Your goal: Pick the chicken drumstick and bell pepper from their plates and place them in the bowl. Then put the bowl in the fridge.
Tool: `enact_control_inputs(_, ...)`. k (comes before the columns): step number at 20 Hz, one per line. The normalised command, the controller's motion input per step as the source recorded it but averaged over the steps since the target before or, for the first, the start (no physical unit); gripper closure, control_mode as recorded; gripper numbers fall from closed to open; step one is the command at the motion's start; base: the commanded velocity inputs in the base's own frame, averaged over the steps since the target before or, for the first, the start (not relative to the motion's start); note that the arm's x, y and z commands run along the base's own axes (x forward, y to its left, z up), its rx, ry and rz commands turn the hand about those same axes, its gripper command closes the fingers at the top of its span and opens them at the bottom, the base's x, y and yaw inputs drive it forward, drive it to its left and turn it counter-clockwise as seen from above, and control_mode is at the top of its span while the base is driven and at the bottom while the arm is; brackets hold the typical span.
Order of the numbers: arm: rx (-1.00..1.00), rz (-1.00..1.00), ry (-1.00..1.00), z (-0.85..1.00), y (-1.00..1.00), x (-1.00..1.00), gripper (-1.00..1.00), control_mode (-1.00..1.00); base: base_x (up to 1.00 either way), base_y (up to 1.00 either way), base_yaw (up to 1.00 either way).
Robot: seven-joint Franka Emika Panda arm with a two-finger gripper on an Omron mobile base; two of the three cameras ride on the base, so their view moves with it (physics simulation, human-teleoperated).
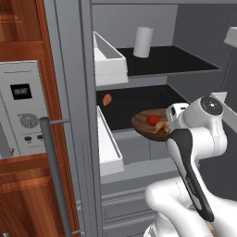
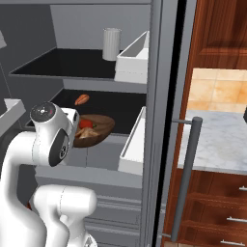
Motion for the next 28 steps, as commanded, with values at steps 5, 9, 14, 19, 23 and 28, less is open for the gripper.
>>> enact_control_inputs(5, 0.05, -0.01, -0.09, 0.0, 0.0, 0.06, 1.0, -1.0, 0.0, 0.0, 0.0)
enact_control_inputs(9, 0.08, -0.01, -0.23, 0.01, 0.0, 0.44, 1.0, -1.0, 0.0, 0.0, 0.0)
enact_control_inputs(14, 0.0, 0.0, -0.1, 0.0, 0.04, 0.57, 1.0, -1.0, 0.0, 0.0, 0.0)
enact_control_inputs(19, 0.0, 0.01, 0.0, -0.06, 0.07, 0.63, 1.0, -1.0, 0.0, 0.0, 0.0)
enact_control_inputs(23, 0.0, 0.05, 0.04, -0.18, 0.03, 0.63, 1.0, -1.0, 0.0, 0.0, 0.0)
enact_control_inputs(28, 0.0, 0.05, 0.05, -0.06, 0.03, 0.66, 1.0, -1.0, 0.0, 0.0, 0.0)
